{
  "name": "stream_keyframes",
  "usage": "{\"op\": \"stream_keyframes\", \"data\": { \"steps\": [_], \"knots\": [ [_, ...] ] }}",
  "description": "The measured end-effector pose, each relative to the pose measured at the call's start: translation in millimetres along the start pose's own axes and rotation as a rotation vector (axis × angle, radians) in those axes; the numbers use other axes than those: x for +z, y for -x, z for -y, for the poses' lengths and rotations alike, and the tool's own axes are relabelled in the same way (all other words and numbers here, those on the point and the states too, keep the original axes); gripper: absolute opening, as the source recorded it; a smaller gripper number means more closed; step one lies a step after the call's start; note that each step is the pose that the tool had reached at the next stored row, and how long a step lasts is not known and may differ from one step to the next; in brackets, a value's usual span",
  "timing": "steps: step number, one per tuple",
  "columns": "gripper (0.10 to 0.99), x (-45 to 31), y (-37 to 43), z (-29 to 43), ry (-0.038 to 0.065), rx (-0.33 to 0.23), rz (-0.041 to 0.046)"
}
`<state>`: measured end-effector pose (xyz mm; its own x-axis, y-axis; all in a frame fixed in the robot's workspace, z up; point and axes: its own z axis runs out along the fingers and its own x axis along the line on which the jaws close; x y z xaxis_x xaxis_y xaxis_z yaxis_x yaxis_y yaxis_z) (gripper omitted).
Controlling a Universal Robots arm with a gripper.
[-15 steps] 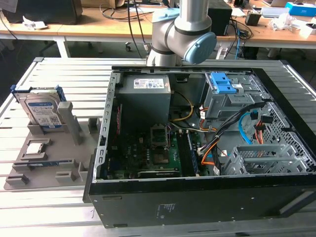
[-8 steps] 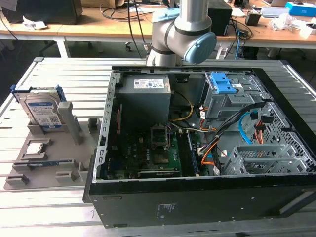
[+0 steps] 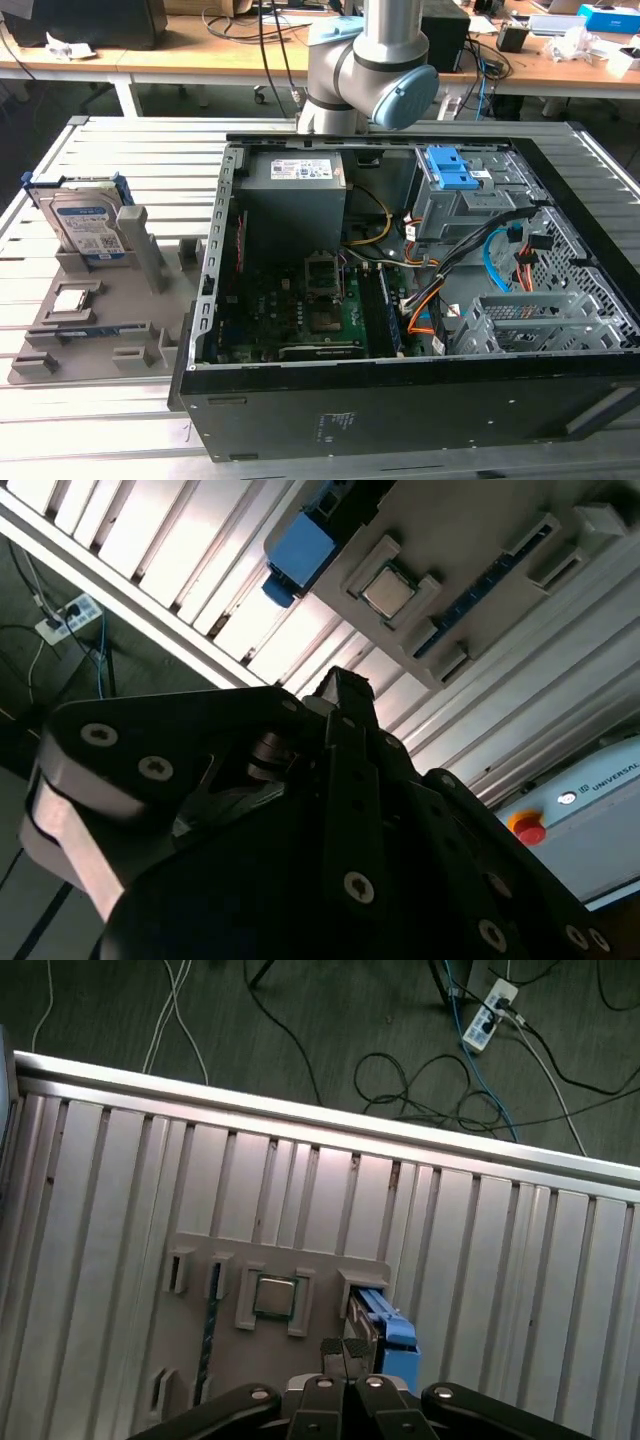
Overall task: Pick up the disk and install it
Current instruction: 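Pick up the disk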
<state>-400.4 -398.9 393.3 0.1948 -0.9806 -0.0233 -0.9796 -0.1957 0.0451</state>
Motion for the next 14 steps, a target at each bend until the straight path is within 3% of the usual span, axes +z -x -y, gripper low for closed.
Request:
{"op": "stream_keyframes", "data": {
  "steps": [7, 14],
  "knots": [
    [0.106, 0.0, 0.0, 0.0, 0.002, -0.088, -0.0040],
    [0.106, 0.1, 0.1, 0.0, 0.001, -0.064, -0.0033]
  ]
}}
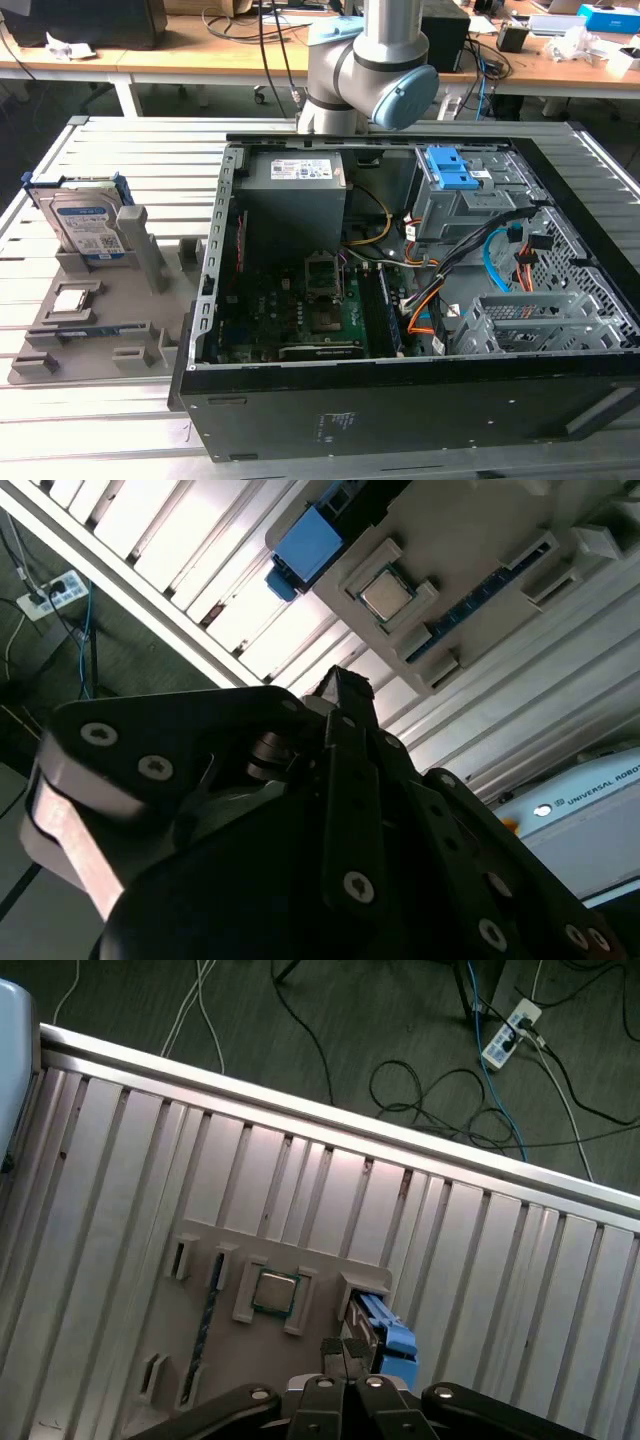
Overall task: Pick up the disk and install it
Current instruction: 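Pick up the disk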
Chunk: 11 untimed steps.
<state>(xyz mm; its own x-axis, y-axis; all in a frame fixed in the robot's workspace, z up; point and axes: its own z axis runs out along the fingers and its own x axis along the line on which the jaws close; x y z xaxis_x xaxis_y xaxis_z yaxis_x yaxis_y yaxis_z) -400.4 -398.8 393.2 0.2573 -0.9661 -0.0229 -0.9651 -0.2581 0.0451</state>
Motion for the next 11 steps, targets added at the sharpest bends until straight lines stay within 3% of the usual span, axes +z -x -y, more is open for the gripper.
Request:
{"op": "stream_keyframes", "data": {
  "steps": [4, 11],
  "knots": [
    [0.106, 0.0, 0.0, 0.0, -0.002, 0.087, 0.0039],
    [0.106, 0.0, -0.1, 0.0, -0.004, 0.182, 0.0082]
  ]
}}
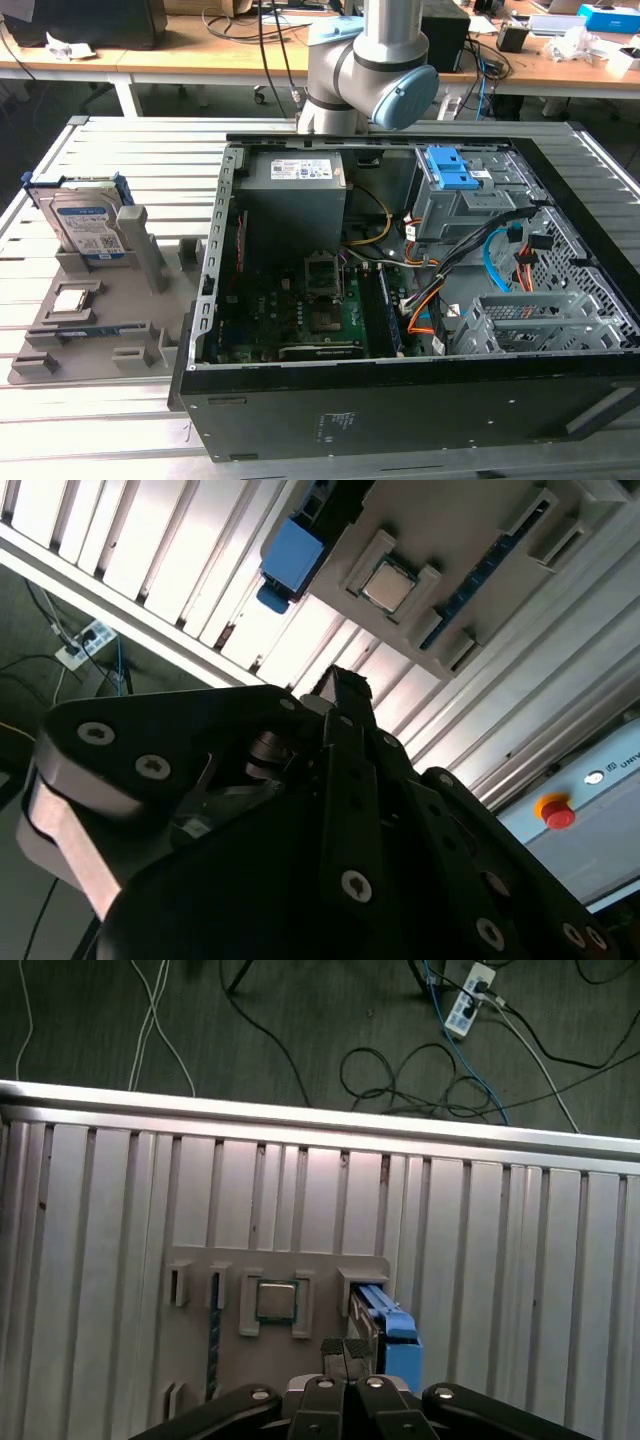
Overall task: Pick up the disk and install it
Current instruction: 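Pick up the disk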
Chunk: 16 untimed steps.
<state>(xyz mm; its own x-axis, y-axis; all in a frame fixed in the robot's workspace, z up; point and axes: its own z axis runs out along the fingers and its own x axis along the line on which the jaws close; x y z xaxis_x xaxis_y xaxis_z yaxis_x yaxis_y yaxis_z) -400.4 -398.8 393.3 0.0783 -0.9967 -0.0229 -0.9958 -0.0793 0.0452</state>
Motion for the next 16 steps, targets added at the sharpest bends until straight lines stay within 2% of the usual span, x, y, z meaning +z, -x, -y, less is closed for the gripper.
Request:
{"op": "stream_keyframes", "data": {
  "steps": [8, 12, 14, 16],
  "knots": [
    [0.106, 0.0, 0.0, 0.0, -0.002, 0.094, 0.0039],
    [0.106, 0.1, -0.1, 0.1, -0.003, 0.158, 0.0033],
    [0.106, 0.2, 0.0, 0.0, -0.005, 0.207, 0.0027],
    [0.106, 0.1, 0.0, 0.0, -0.005, 0.214, 0.0027]
  ]
}}
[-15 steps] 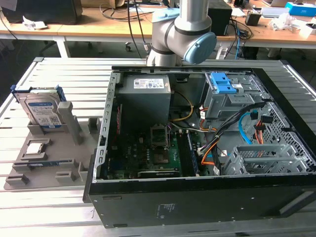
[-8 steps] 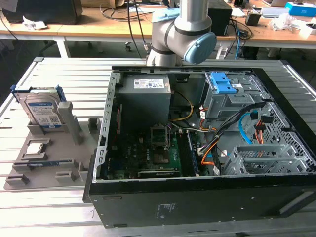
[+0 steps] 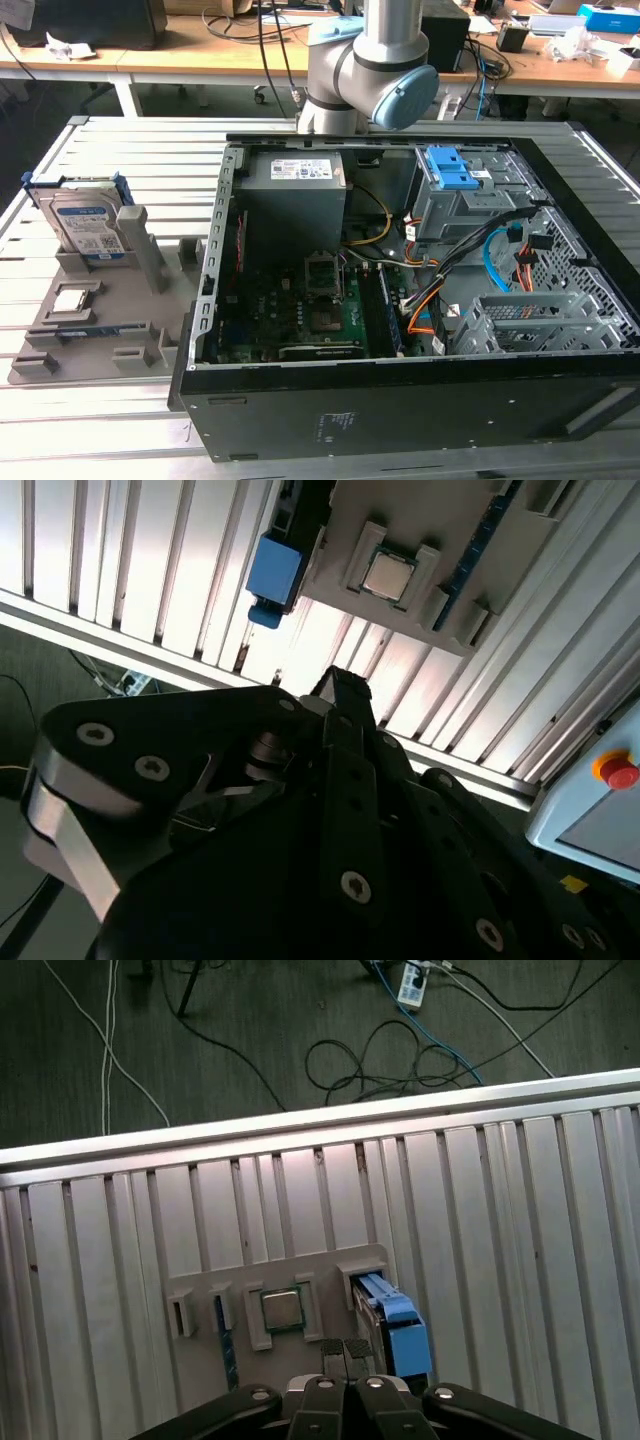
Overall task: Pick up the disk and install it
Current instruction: 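Pick up the disk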
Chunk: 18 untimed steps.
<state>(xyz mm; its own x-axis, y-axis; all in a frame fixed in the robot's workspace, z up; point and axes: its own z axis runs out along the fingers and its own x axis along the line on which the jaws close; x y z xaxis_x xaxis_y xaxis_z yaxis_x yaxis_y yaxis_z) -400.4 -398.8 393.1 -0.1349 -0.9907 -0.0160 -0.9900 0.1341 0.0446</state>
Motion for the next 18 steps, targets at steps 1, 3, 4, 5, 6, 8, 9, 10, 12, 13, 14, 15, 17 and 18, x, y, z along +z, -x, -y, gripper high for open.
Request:
{"op": "stream_keyframes", "data": {
  "steps": [1, 3, 4, 5, 6, 8, 9, 10, 12, 13, 14, 15, 17, 18],
  "knots": [
    [0.106, 0.0, 0.0, 0.0, 0.000, 0.000, 0.0000],
    [0.106, 0.0, 0.0, 0.0, 0.000, 0.000, 0.0000],
    [0.106, 0.0, 0.0, 0.0, 0.000, 0.000, 0.0000],
    [0.114, 0.0, 0.0, 0.0, 0.000, 0.000, 0.0000],
    [0.169, 0.0, 0.0, 0.0, 0.000, 0.000, 0.0000],
    [0.294, 0.0, 0.0, 0.0, 0.000, 0.000, 0.0000],
    [0.294, 0.0, 0.0, 0.0, 0.000, 0.000, 0.0001],
    [0.357, 0.0, 0.0, 0.0, 0.000, 0.000, 0.0000],
    [0.475, 0.0, 0.0, 0.0, 0.000, 0.000, 0.0000],
    [0.475, 0.0, 0.0, 0.0, 0.000, 0.000, 0.0000],
    [0.475, 0.0, 0.0, 0.0, 0.000, 0.000, 0.0000],
    [0.541, 0.0, 0.0, 0.0, 0.000, 0.000, 0.0000],
    [0.541, 0.1, 0.8, -0.2, 0.000, 0.000, 0.0000],
    [0.541, 0.1, 2.4, 0.0, 0.000, 0.000, -0.0005]
  ]
}}
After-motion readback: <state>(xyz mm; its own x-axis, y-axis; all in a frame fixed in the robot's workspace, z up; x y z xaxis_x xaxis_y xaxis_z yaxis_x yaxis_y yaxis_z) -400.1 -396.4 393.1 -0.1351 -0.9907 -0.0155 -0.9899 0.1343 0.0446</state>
